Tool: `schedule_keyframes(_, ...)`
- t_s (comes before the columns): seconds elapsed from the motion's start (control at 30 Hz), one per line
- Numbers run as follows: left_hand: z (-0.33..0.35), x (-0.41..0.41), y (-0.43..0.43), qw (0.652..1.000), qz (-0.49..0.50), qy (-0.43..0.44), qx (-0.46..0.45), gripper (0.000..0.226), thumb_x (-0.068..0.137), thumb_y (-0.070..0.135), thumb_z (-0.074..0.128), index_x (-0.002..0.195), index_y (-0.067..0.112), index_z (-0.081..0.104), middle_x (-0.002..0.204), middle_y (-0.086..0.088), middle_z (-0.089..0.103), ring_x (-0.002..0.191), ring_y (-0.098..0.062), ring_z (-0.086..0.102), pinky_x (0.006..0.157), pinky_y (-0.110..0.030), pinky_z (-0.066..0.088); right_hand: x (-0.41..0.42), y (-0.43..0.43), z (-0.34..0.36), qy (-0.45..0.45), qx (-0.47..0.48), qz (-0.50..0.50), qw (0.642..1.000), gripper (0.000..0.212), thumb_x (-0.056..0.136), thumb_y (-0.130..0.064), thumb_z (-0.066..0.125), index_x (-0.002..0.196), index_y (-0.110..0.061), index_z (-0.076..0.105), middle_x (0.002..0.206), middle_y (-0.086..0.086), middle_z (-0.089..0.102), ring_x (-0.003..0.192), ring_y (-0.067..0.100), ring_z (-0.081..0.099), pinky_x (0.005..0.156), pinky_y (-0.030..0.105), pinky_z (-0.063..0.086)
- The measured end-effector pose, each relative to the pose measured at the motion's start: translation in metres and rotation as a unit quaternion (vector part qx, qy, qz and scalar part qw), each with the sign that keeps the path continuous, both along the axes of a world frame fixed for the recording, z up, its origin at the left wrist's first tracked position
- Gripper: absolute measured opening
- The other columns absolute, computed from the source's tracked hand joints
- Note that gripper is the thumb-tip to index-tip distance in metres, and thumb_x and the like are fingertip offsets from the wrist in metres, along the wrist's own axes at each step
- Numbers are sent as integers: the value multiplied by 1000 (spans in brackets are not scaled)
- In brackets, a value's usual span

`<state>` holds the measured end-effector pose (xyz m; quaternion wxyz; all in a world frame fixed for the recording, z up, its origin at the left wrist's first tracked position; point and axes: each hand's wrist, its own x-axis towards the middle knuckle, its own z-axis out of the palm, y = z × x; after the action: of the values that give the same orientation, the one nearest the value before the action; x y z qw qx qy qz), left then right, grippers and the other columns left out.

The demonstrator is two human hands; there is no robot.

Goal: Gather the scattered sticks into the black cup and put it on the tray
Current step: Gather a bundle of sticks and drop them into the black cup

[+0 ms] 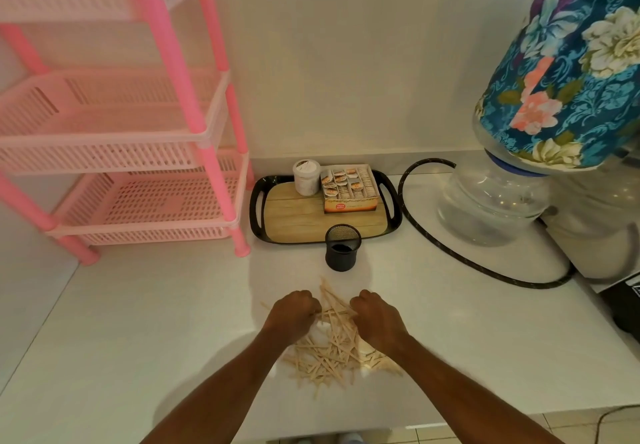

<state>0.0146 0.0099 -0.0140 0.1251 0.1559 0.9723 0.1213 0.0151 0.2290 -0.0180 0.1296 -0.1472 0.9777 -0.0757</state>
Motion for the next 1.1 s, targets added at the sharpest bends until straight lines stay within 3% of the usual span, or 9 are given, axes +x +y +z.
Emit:
schedule_keyframes(0.17, 2, -6, 3, 1000, -5, -21, -11, 31, 101, 13, 51, 117, 18, 77, 111, -6, 68, 106, -24, 65, 81, -31, 49, -3, -4, 0, -6, 4, 10, 1000, 16, 100, -15, 57, 115, -15, 63, 119, 3, 59, 112, 22, 60, 86, 34, 53)
schedule_keyframes(0.3, 2, -8, 1, 1000, -5, -29, -7, 32, 102, 14, 52, 124, 20, 74, 116, -5, 65, 108, -25, 66, 88, -37, 56, -9, -3, 5, -20, -4, 10, 1000, 18, 100, -25, 57, 112, -14, 65, 116, 4, 60, 112, 24, 61, 88, 37, 57)
schedule_keyframes(0.4, 1, -8, -2, 999, 25, -41, 17, 38, 100, 32, 59, 137, 22, 63, 127, 0, 62, 119, -22, 63, 96, -37, 55, -9, 1, 13, -72, -8, 7, 997, 63, 83, -71, 65, 114, -16, 61, 117, 1, 55, 110, 21, 55, 88, 39, 54)
schedule_keyframes(0.47, -2, -9, -7, 997, 23, -67, 7, 67, 88, 59, 68, 143, 22, 53, 132, 2, 58, 123, -22, 58, 100, -39, 53, -3, 3, 16, -89, 24, 30, 995, 95, 59, -91, 67, 118, -17, 54, 118, 0, 51, 109, 20, 51, 88, 40, 51)
schedule_keyframes(0.53, -4, -10, -10, 996, -7, -76, -35, 98, 68, 83, 70, 140, 21, 50, 130, 2, 55, 119, -21, 55, 99, -38, 50, 6, 3, 13, -74, 54, 59, 994, 110, 48, -93, 72, 125, -18, 47, 122, 1, 48, 111, 20, 48, 90, 40, 50)
schedule_keyframes(0.63, -8, -7, -15, 995, -49, -53, -66, 112, 51, 93, 72, 133, 20, 51, 127, 3, 53, 112, -19, 52, 94, -35, 47, 16, -1, 4, -48, 77, 78, 993, 121, 49, -85, 80, 140, -15, 39, 132, 3, 45, 117, 22, 46, 95, 39, 49)
schedule_keyframes(0.7, -11, -4, -15, 994, -74, -34, -78, 113, 50, 92, 75, 133, 19, 51, 128, 2, 53, 112, -19, 52, 93, -35, 47, 18, -5, 0, -34, 75, 66, 994, 115, 58, -77, 82, 144, -15, 38, 135, 4, 43, 122, 23, 44, 96, 39, 49)
schedule_keyframes(0.8, -13, 1, -9, 994, -71, -34, -72, 103, 62, 76, 83, 141, 20, 48, 138, -1, 51, 121, -21, 53, 99, -37, 50, 14, -8, -3, -17, 46, 54, 997, 81, 77, -64, 77, 135, -17, 48, 132, 4, 47, 119, 23, 47, 89, 37, 48)
schedule_keyframes(1.1, 2, -7, 5, 998, -12, -67, -19, 40, 94, 18, 72, 133, 23, 66, 127, -5, 63, 119, -26, 63, 99, -37, 54, 3, -13, -3, -13, 28, 44, 999, 31, 98, -31, 68, 125, -18, 60, 124, 4, 59, 115, 23, 58, 87, 37, 53)
